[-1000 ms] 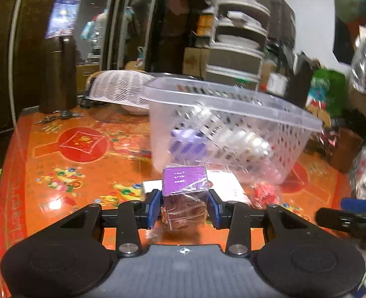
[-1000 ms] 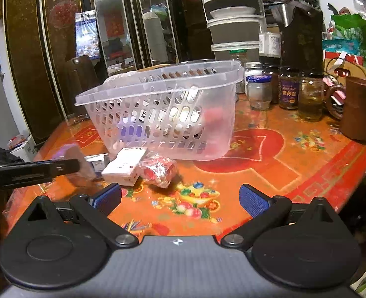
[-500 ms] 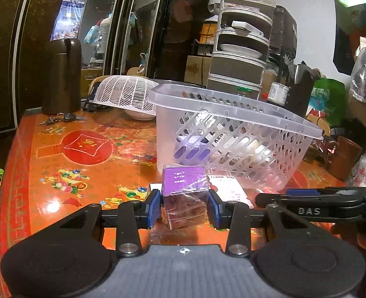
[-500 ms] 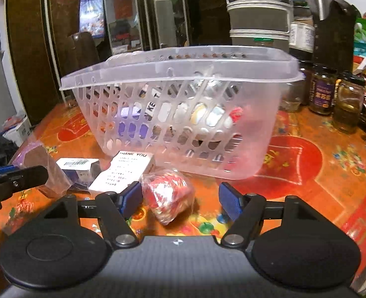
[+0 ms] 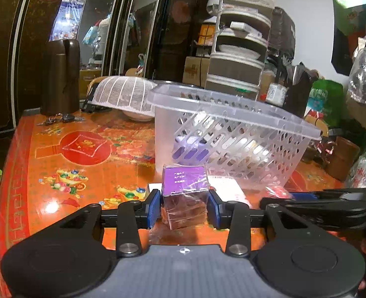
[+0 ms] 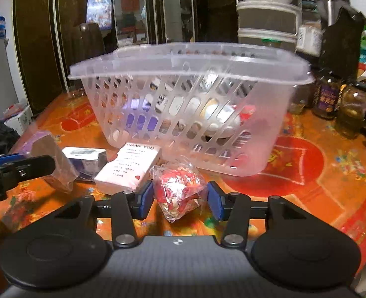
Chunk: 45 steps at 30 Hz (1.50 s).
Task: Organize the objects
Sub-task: 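Close the left tool on the purple-topped box while the right tool grasps the candy bag, then carry both items into the basket and open both tools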
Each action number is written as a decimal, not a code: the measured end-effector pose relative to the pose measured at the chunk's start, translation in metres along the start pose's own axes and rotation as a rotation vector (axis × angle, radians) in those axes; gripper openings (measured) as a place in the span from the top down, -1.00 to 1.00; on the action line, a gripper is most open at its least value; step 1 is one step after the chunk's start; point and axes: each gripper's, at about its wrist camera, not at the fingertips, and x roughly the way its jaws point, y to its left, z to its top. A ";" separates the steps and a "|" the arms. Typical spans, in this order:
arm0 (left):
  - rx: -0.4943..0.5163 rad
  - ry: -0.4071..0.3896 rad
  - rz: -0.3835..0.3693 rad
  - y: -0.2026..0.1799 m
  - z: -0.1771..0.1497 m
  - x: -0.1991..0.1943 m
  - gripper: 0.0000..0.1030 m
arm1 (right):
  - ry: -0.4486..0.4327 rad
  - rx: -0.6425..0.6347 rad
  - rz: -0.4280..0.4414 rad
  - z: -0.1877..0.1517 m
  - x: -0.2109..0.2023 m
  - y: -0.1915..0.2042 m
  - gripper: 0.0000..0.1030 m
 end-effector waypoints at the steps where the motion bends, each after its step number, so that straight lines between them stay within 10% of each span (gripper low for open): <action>1: 0.001 -0.005 -0.001 0.000 0.000 -0.001 0.14 | -0.013 0.008 -0.001 -0.001 -0.009 0.000 0.03; 23: 0.090 -0.064 -0.176 -0.047 0.105 -0.076 0.14 | -0.229 0.020 0.002 0.063 -0.129 -0.017 0.03; 45: 0.106 0.175 -0.009 -0.046 0.181 0.104 0.15 | 0.042 -0.013 -0.076 0.159 0.041 -0.054 0.03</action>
